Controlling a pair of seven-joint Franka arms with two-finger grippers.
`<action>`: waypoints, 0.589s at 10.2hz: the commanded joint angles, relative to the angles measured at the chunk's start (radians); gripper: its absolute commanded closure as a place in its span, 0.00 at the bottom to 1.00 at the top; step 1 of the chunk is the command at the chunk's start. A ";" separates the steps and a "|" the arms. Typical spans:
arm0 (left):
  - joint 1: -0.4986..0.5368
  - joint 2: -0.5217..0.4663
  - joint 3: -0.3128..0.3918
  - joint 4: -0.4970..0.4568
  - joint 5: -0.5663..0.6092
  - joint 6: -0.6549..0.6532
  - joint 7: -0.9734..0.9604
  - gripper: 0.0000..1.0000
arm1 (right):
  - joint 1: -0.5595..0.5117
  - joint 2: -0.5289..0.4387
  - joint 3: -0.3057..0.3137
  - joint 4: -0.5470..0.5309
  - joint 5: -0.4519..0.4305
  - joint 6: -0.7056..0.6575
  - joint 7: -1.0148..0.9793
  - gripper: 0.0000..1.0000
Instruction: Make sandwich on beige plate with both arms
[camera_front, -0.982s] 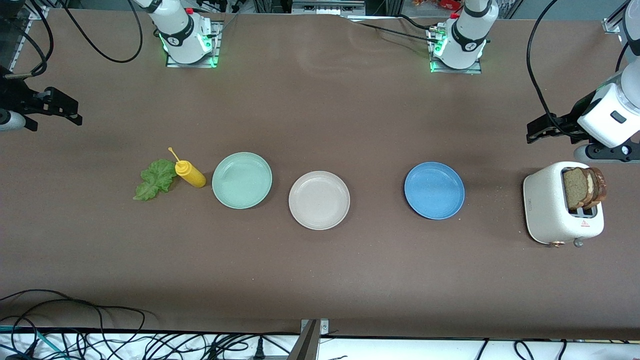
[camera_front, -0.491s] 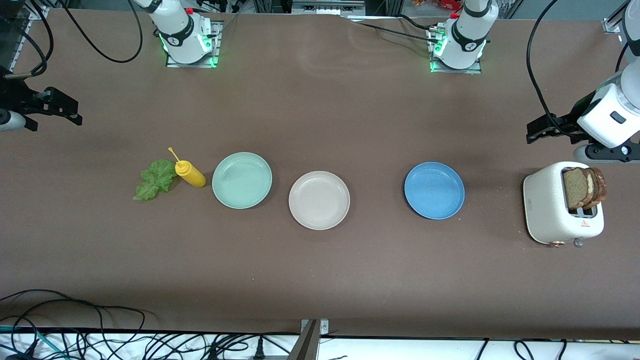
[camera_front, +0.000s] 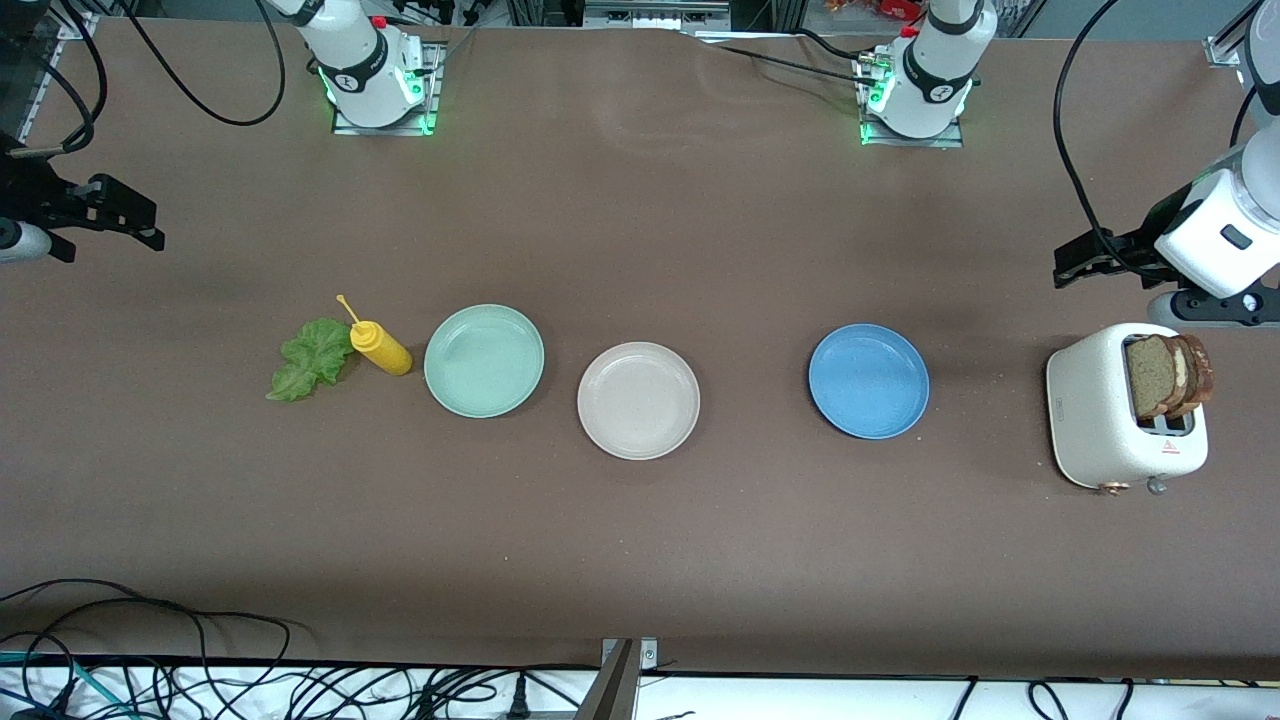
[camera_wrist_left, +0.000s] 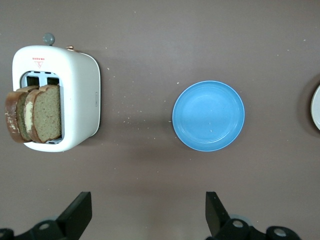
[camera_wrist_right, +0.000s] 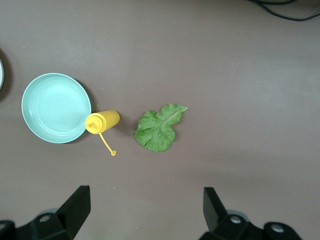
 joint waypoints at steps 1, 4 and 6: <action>0.041 0.016 0.000 -0.002 0.021 0.030 0.071 0.00 | -0.003 0.011 -0.002 0.028 0.017 -0.020 -0.002 0.00; 0.099 0.052 0.000 -0.002 0.021 0.073 0.117 0.00 | -0.004 0.013 -0.004 0.025 0.019 -0.022 -0.005 0.00; 0.137 0.082 0.000 -0.004 0.023 0.108 0.156 0.00 | -0.009 0.014 -0.019 0.027 0.019 -0.020 -0.014 0.00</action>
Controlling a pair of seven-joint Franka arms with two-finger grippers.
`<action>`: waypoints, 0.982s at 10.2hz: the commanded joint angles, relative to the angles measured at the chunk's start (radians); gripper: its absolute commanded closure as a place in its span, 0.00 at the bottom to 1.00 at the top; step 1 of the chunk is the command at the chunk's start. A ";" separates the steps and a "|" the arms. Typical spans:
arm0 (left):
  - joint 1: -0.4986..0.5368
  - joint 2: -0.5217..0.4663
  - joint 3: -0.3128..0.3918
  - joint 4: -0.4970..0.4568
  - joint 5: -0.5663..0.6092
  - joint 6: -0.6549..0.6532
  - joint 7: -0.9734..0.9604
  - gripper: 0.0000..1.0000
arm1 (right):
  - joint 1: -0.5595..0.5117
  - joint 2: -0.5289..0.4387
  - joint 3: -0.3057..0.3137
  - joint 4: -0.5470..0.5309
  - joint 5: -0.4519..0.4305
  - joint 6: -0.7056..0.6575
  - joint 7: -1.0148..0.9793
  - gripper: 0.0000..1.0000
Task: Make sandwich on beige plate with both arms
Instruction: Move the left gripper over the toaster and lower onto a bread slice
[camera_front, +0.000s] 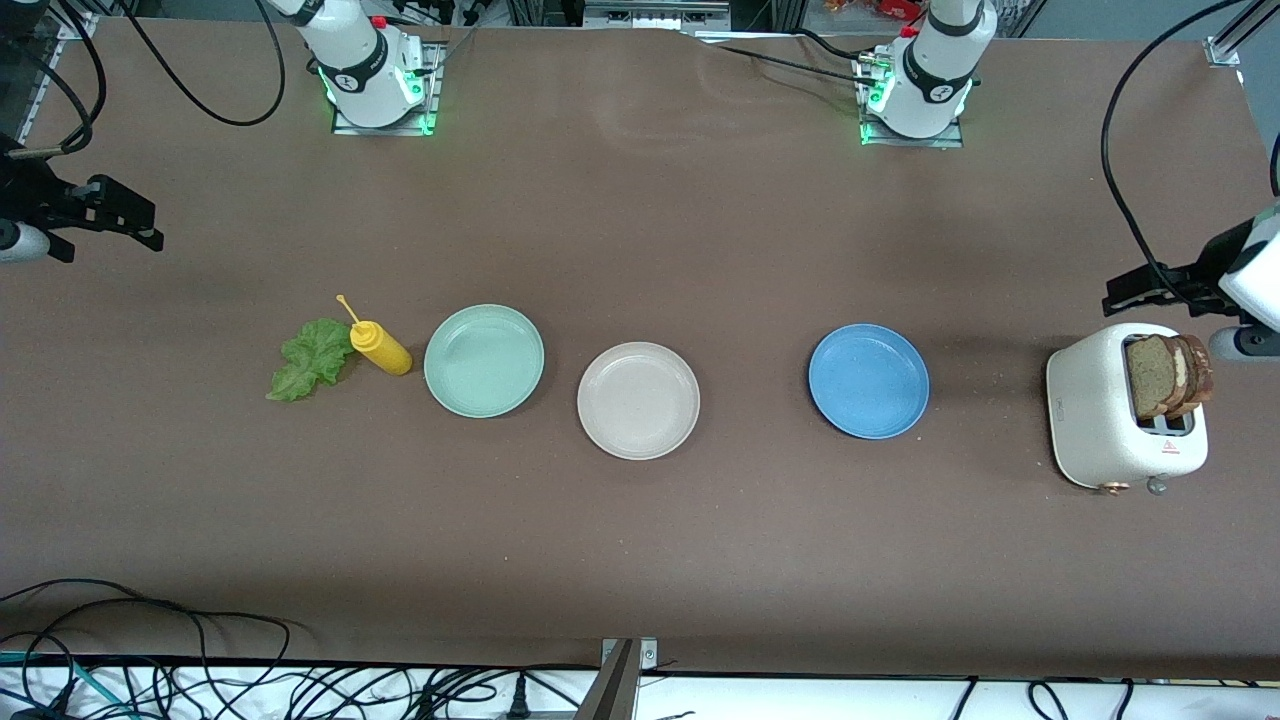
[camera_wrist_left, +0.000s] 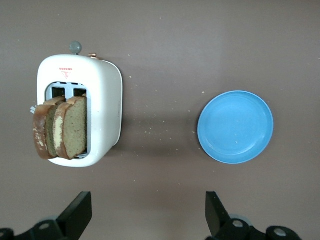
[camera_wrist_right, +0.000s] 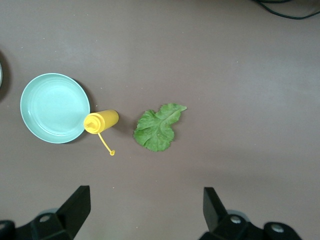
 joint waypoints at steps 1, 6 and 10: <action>0.041 0.031 -0.006 -0.001 0.017 0.045 0.071 0.00 | -0.005 0.011 -0.011 0.024 0.019 -0.021 -0.014 0.00; 0.133 0.132 -0.006 -0.004 0.017 0.168 0.154 0.00 | -0.003 0.012 -0.019 0.027 0.019 -0.018 -0.011 0.00; 0.165 0.185 -0.006 -0.005 0.015 0.223 0.200 0.00 | -0.003 0.012 -0.019 0.025 0.020 -0.018 -0.013 0.00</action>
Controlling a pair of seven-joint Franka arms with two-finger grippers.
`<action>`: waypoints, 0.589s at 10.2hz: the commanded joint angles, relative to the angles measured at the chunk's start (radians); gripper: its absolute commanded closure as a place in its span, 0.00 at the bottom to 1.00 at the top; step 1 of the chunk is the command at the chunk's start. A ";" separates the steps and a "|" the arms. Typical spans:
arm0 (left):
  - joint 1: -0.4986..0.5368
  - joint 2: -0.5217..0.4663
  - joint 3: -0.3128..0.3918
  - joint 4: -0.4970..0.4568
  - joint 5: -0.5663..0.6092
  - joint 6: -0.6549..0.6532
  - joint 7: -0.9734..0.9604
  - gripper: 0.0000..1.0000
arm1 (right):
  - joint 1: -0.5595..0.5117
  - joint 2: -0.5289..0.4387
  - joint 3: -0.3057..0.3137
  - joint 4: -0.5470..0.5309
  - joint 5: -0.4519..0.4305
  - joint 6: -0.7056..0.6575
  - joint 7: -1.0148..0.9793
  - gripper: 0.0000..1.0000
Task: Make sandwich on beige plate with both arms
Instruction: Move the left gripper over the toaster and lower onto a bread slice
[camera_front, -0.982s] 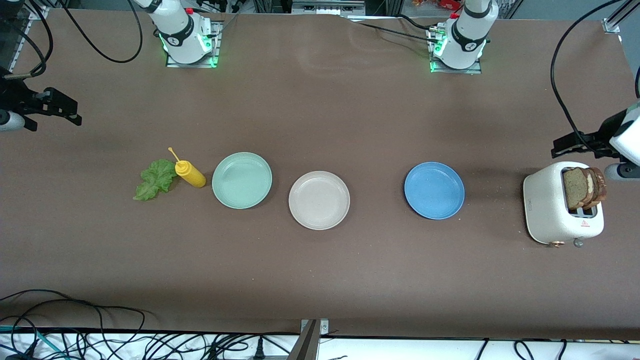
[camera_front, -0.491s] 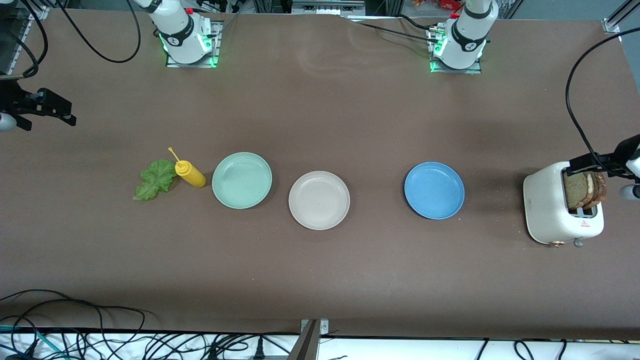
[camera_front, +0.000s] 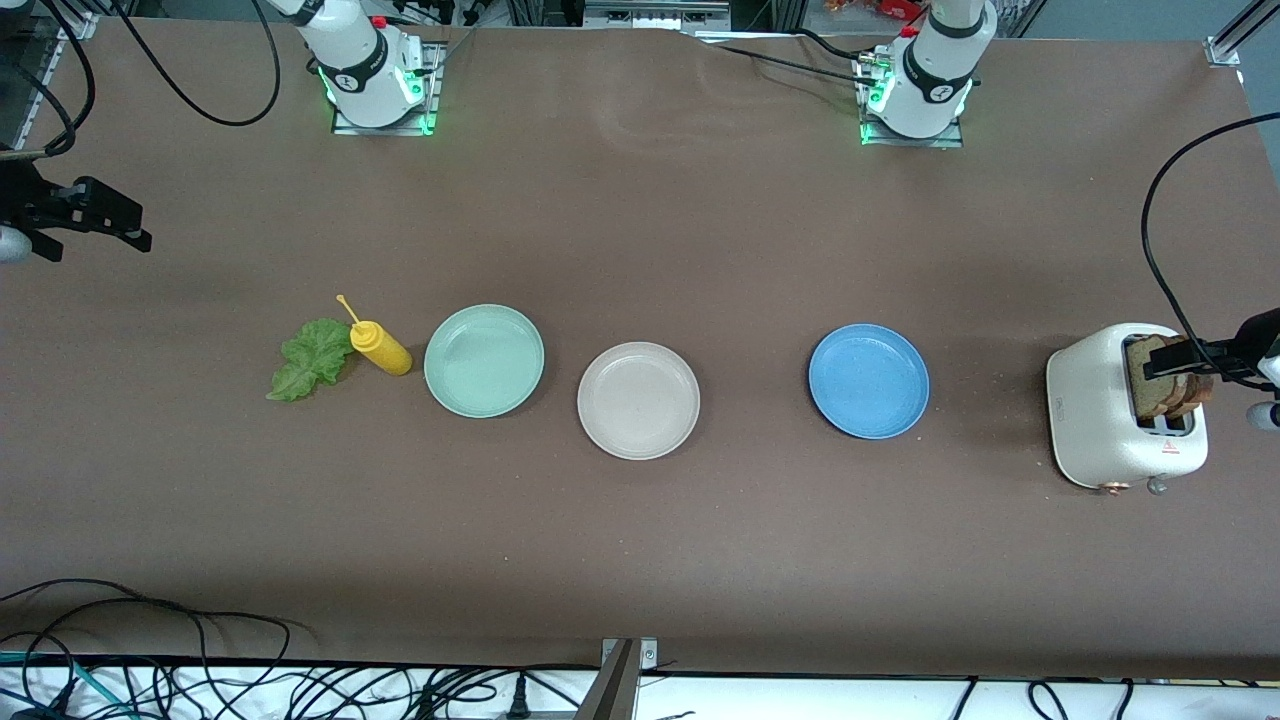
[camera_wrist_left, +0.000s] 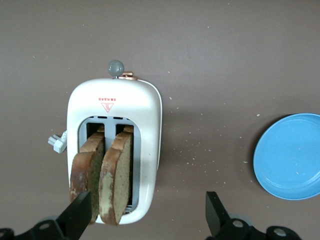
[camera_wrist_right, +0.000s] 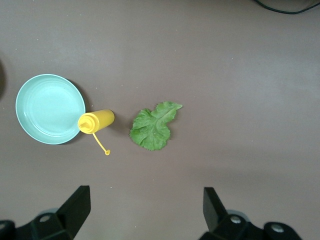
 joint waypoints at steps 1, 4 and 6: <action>0.014 0.023 -0.007 -0.002 0.015 0.027 0.030 0.00 | -0.002 0.012 -0.002 0.028 0.020 -0.017 -0.012 0.00; 0.016 0.046 -0.007 -0.021 0.013 0.075 0.030 0.00 | 0.000 0.010 -0.002 0.031 0.018 -0.019 -0.014 0.00; 0.022 0.051 -0.007 -0.022 0.015 0.076 0.030 0.00 | 0.003 0.010 0.001 0.031 0.017 -0.019 -0.014 0.00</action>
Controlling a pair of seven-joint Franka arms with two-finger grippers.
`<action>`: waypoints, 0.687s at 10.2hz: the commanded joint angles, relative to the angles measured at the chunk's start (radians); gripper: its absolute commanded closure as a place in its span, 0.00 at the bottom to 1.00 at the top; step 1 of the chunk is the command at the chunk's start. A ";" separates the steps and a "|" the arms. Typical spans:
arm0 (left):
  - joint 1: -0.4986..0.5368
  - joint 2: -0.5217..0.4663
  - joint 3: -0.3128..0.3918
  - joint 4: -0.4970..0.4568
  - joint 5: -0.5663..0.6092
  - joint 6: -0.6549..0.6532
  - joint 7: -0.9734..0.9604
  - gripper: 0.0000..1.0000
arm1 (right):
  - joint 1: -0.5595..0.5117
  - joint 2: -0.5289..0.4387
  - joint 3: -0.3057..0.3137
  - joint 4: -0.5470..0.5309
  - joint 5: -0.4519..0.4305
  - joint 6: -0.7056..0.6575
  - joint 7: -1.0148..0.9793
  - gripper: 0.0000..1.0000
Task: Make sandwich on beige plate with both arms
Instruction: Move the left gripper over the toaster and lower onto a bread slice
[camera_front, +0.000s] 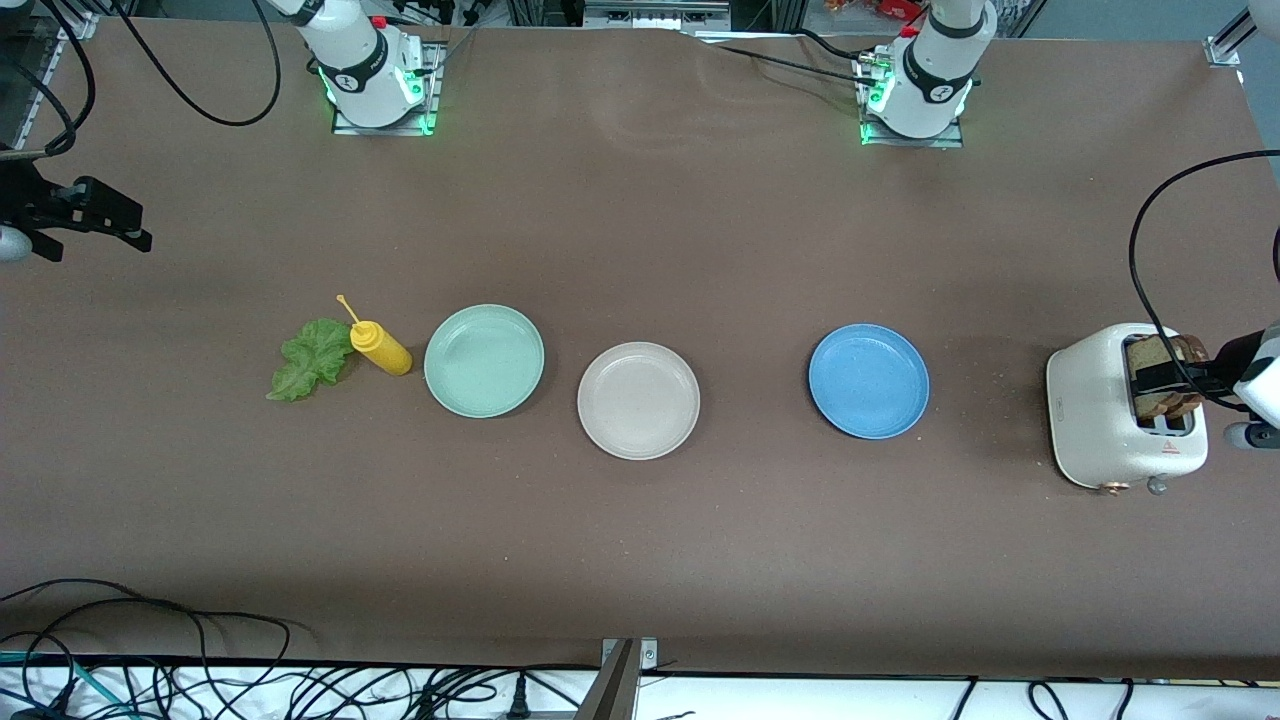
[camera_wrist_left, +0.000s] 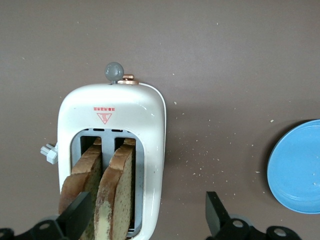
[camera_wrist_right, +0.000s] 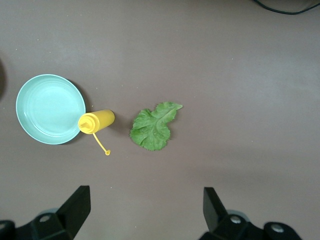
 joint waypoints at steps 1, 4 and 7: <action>0.015 -0.001 -0.007 -0.010 0.013 0.013 0.021 0.00 | 0.002 0.010 0.004 0.031 0.016 -0.019 -0.012 0.00; 0.029 -0.001 -0.007 -0.064 0.013 0.076 0.021 0.00 | 0.000 0.010 0.004 0.031 0.018 -0.019 -0.015 0.00; 0.034 -0.007 -0.007 -0.095 0.012 0.102 0.021 0.00 | 0.000 0.010 0.004 0.029 0.018 -0.019 -0.015 0.00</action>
